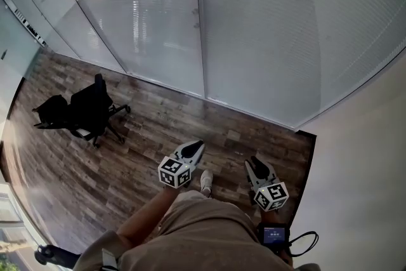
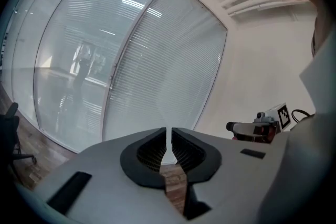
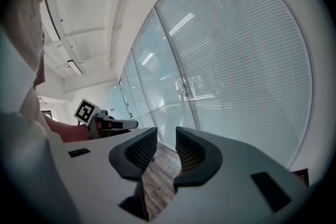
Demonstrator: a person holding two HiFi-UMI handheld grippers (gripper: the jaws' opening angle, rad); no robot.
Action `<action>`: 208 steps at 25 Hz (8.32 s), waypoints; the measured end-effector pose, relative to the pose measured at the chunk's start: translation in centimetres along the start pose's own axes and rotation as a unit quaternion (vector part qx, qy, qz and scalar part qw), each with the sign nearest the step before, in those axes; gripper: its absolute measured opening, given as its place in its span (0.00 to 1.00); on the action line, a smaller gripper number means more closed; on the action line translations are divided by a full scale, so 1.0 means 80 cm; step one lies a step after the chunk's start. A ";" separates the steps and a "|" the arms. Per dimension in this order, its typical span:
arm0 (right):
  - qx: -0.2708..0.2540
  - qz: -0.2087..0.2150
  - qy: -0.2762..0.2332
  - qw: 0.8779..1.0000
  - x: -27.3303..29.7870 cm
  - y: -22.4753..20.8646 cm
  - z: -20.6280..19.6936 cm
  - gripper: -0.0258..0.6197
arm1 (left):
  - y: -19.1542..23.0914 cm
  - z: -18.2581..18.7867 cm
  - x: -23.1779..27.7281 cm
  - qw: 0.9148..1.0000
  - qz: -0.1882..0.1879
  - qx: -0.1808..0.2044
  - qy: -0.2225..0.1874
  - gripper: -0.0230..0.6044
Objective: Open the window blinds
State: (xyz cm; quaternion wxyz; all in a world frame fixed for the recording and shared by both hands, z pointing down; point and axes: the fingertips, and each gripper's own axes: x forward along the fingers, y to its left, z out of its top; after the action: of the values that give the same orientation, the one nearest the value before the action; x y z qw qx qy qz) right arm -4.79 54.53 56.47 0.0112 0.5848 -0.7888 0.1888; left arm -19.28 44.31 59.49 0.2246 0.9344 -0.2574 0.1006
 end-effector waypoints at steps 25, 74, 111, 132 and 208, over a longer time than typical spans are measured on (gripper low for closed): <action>-0.068 0.061 0.051 0.994 -0.216 0.177 -0.087 0.22 | -0.198 -0.126 -0.220 0.998 0.023 -0.005 -0.059 0.11; -0.062 0.047 0.029 0.997 0.169 0.032 0.050 0.22 | 0.117 0.060 -0.060 0.993 0.085 -0.047 -0.071 0.11; -0.034 -0.026 0.031 0.999 0.396 -0.238 0.152 0.22 | 0.316 0.201 0.226 0.995 0.083 -0.035 -0.050 0.11; -0.045 -0.047 -0.011 0.998 0.608 -0.325 0.268 0.22 | 0.521 0.350 0.412 0.996 0.046 -0.054 -0.052 0.13; -0.076 0.201 0.025 0.976 0.749 -0.369 0.305 0.22 | 0.643 0.380 0.571 0.971 0.225 0.073 0.044 0.26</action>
State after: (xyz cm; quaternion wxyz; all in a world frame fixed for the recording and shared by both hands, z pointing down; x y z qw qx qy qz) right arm 8.58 -15.28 56.48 0.0368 0.4070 -0.9016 0.1415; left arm -5.45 -29.41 65.56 0.1381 0.8610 -0.4428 0.2085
